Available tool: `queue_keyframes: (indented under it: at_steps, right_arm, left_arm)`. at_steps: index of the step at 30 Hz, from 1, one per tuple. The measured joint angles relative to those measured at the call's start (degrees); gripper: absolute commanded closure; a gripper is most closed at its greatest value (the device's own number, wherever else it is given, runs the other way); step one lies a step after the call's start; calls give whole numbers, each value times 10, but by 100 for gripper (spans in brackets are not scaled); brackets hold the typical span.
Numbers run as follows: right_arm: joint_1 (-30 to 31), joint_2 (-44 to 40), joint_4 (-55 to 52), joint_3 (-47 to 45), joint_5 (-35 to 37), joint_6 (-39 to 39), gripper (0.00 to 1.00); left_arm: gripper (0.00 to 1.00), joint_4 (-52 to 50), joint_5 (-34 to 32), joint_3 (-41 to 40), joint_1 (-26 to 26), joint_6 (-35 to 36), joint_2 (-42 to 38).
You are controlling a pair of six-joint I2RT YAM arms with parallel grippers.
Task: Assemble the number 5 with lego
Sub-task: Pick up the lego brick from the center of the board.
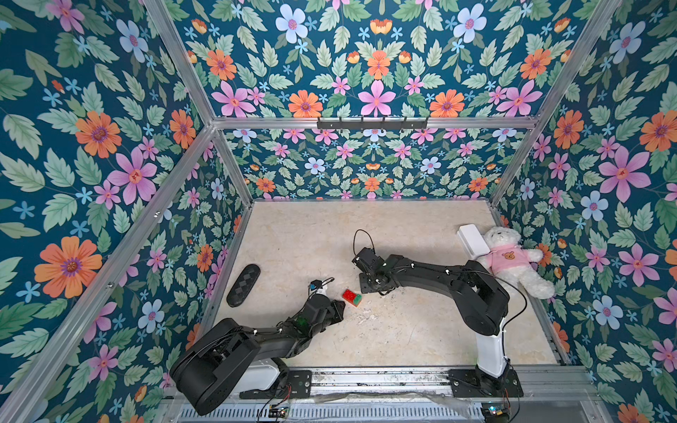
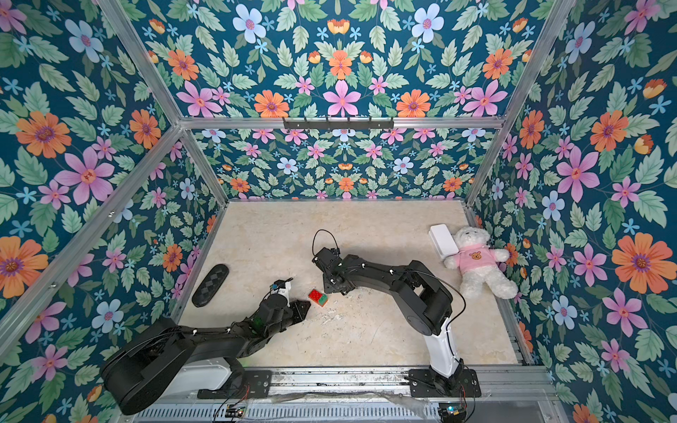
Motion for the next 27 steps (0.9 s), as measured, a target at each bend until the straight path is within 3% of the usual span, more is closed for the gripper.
queue_keyframes:
  at_steps: [9, 27]
  right_arm:
    - [-4, 24, -22, 24, 5, -10, 51]
    - [-5, 33, -39, 37, 17, -14, 55]
  left_arm:
    - [78, -22, -2, -24, 0, -12, -48]
    - [78, -14, 0, -31, 0, -17, -47]
